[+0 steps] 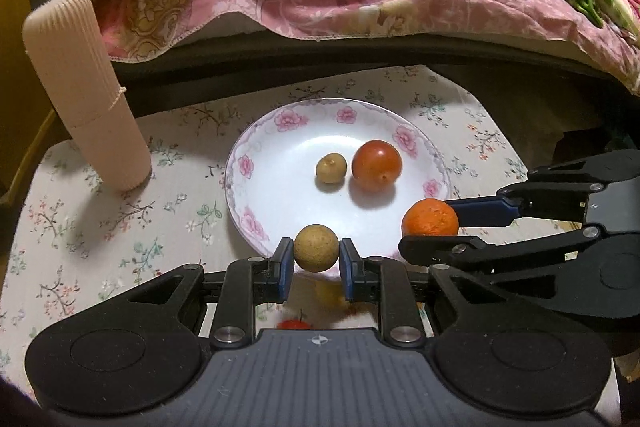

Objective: Organize fruits
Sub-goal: 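Lower the tan fruit into the plate with the left tool while the right tool places the mandarin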

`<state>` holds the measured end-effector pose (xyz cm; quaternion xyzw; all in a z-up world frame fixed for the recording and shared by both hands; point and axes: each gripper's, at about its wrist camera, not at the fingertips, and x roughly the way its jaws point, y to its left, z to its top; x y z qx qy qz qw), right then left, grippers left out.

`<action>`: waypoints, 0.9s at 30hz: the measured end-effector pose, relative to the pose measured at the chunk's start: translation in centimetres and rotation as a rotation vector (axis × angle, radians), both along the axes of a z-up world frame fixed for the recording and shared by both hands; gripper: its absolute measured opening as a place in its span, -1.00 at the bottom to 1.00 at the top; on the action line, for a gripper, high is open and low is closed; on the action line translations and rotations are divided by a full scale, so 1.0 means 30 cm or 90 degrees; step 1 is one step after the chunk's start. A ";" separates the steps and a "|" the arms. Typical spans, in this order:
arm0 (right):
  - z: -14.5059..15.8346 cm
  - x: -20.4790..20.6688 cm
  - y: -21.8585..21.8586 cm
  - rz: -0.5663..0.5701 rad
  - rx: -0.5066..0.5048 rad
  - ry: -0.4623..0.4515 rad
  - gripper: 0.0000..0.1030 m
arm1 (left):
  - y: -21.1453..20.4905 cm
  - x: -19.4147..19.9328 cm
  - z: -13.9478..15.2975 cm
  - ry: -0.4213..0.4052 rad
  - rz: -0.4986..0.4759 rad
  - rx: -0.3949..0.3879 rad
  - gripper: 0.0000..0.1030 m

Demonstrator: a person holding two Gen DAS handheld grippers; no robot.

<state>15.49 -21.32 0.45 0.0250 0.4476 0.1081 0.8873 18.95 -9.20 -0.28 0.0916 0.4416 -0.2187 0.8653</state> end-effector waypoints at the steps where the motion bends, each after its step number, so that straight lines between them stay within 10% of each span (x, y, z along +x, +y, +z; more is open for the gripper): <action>1: -0.005 0.009 -0.001 -0.003 -0.002 0.000 -0.32 | 0.002 0.011 -0.008 0.006 0.004 -0.003 -0.42; 27: -0.039 0.084 -0.024 -0.038 -0.015 -0.013 -0.28 | 0.019 0.063 -0.019 0.010 0.042 -0.021 -0.22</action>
